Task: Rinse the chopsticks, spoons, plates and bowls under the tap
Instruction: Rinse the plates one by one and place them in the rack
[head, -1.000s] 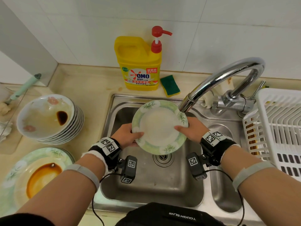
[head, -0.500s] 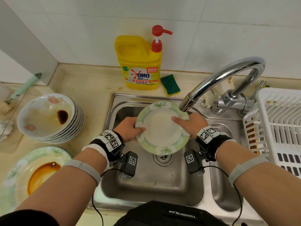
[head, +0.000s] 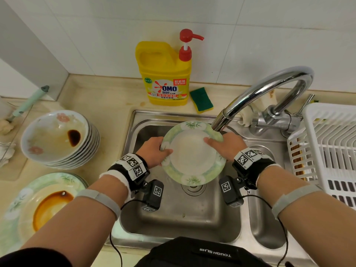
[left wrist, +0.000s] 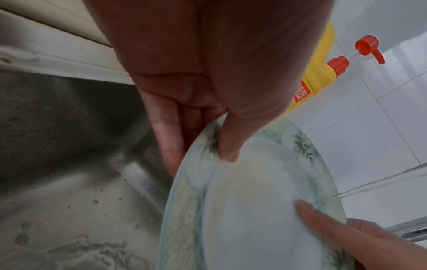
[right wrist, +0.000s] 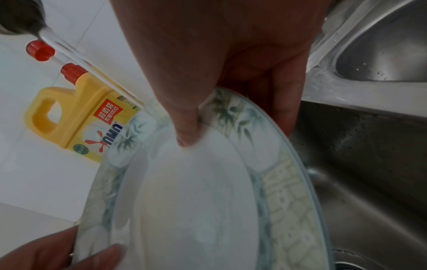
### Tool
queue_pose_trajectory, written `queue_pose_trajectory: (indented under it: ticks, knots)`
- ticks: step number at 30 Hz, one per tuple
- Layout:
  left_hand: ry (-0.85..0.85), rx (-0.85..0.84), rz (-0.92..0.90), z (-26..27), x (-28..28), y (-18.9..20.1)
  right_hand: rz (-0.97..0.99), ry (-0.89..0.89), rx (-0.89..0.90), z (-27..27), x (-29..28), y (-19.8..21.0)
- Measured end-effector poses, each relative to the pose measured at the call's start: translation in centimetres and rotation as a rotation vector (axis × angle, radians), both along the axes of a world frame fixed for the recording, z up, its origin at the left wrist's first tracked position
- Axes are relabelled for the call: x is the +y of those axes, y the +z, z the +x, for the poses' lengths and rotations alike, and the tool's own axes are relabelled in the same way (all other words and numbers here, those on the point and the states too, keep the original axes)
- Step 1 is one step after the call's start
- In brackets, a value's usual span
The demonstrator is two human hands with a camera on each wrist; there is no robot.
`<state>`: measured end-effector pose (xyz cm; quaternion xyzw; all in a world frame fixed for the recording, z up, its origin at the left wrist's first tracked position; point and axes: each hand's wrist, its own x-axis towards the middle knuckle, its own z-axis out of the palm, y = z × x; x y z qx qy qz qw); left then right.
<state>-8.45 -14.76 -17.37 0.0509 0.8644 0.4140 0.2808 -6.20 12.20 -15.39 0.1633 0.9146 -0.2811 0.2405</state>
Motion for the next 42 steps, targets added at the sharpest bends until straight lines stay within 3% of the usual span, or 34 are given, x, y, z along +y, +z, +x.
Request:
queue_pose_trajectory:
  ticks: [4, 12, 17, 25, 31, 36, 42]
  knots:
    - [-0.003, 0.053, -0.036, -0.2, 0.0, -0.2, -0.05, 0.101, -0.001, 0.3, 0.6, -0.9]
    - [0.016, 0.064, -0.039, -0.2, 0.2, -0.6, 0.004, 0.039, -0.005, 0.1, 0.2, -0.1]
    - [0.033, 0.081, -0.033, -0.2, 0.1, -0.7, -0.045, 0.144, -0.017, 0.6, 0.4, -0.3]
    - [-0.015, 0.086, -0.027, -0.2, -0.3, -0.6, -0.063, 0.003, 0.005, 0.6, 0.4, -0.7]
    - [0.03, 0.03, -0.014, -0.2, -0.7, -1.1, -0.15, 0.025, 0.149, 1.1, 0.7, -1.2]
    - [0.125, -0.186, 0.164, 0.8, -0.1, -1.0, -0.175, 0.006, 0.19, 1.3, 1.1, -1.4]
    - [0.107, -0.183, 0.243, 1.2, 0.1, -0.8, -0.135, 0.011, 0.104, 1.3, 1.4, -1.3]
